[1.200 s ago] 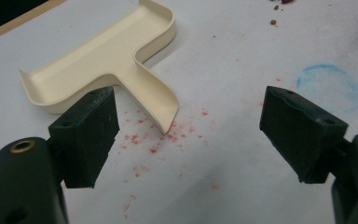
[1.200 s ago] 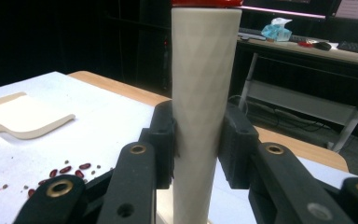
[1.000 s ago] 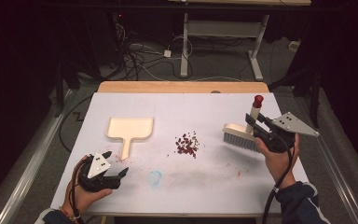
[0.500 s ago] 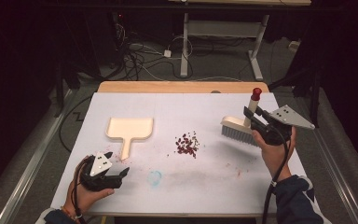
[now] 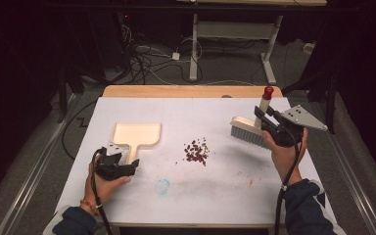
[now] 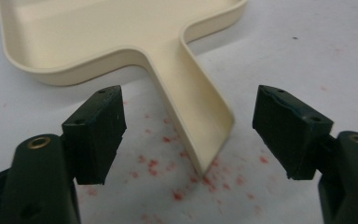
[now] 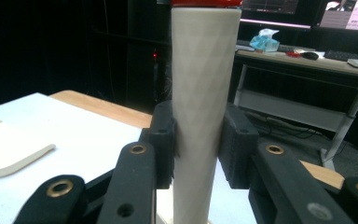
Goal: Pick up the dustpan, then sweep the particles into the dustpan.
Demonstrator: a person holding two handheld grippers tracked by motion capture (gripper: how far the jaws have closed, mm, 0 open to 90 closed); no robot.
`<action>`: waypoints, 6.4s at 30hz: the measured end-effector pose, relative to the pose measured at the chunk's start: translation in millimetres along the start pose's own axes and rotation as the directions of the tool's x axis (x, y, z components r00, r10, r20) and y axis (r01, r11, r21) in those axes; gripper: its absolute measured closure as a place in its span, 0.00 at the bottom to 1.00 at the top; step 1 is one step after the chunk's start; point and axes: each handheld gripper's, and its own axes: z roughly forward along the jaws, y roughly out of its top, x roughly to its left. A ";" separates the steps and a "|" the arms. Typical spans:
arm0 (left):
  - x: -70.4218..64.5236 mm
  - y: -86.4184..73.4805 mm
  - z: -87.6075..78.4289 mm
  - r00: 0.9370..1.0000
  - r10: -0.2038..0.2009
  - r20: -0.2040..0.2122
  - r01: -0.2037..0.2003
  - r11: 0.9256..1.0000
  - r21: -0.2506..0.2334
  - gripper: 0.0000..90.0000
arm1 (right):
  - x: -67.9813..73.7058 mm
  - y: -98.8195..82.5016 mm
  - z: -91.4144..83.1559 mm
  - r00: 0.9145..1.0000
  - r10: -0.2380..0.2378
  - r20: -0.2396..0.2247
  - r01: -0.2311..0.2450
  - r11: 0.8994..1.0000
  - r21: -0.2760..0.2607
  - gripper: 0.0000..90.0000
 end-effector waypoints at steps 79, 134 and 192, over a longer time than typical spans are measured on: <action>-16.1 19.0 -46.6 0.973 0.206 0.106 -0.207 0.978 -0.004 0.71 | -2.7 -4.5 -9.8 0.999 0.037 -0.017 -0.036 0.999 0.013 0.78; -35.3 -18.6 -50.5 0.931 0.262 0.253 -0.290 0.953 0.081 0.71 | 1.9 0.4 3.8 0.998 0.027 -0.054 -0.027 1.000 0.004 0.78; -45.0 -16.4 -40.1 0.916 0.306 0.261 -0.338 0.937 0.089 0.71 | 76.9 -24.8 96.1 0.996 0.068 -0.055 -0.068 0.998 0.016 0.78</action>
